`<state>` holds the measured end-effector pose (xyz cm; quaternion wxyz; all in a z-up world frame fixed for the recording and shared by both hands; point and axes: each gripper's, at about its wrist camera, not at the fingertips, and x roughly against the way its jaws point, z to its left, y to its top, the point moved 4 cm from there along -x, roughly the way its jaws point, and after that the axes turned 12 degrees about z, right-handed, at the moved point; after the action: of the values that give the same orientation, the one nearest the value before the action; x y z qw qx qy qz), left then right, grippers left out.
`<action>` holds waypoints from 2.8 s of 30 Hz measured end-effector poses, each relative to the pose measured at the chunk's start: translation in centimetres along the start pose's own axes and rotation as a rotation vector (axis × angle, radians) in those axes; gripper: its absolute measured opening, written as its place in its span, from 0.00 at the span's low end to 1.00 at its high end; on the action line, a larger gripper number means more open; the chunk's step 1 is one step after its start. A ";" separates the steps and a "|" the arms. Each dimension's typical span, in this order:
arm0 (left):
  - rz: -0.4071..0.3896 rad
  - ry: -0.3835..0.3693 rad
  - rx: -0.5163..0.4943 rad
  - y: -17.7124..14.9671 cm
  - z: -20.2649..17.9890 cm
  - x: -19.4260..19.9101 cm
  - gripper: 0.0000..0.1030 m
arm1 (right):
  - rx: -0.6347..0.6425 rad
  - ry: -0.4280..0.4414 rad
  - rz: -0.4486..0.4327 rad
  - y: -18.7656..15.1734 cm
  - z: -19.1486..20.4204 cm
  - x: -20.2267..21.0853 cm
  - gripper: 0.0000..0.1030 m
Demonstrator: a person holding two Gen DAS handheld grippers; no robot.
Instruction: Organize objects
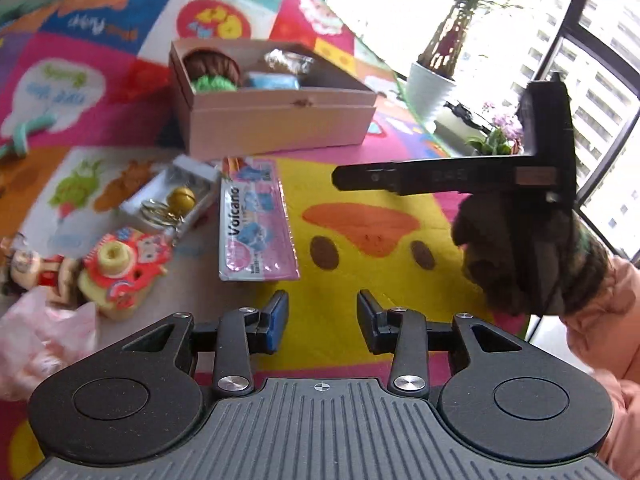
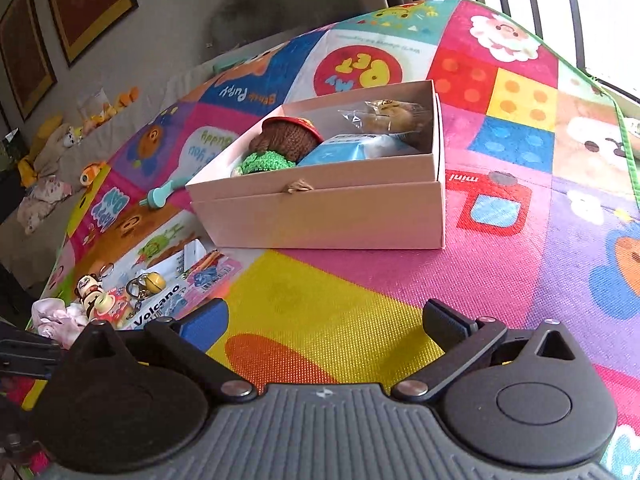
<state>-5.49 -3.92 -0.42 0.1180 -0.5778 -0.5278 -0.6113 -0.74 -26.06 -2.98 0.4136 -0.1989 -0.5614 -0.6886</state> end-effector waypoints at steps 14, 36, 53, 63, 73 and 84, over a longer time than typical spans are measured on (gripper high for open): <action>-0.086 0.474 0.306 -4.0 7.9 5.8 0.41 | 0.085 -0.102 0.041 0.1 1.3 -1.0 1.00; -0.128 0.581 0.475 13.2 24.0 -0.6 0.42 | 0.184 -0.210 0.090 -0.2 2.6 -1.9 1.00; -0.187 0.412 0.440 12.1 22.3 -1.0 0.14 | 0.174 -0.218 0.090 -0.1 2.6 -2.1 1.00; -0.375 0.257 0.275 7.2 10.6 7.6 0.14 | 0.127 -0.065 0.085 0.6 3.3 -1.1 1.00; -0.414 0.191 0.253 5.1 8.1 8.1 0.14 | 0.178 0.066 0.183 2.5 9.8 -4.4 0.77; -0.339 0.141 0.083 6.9 1.8 7.5 0.14 | 0.223 -0.060 0.169 -0.5 4.0 2.1 0.42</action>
<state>-1.53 -1.87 8.87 0.0739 -0.4310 -0.6327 -0.6391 -3.11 -23.05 -0.63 0.4728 -0.2186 -0.6279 -0.5783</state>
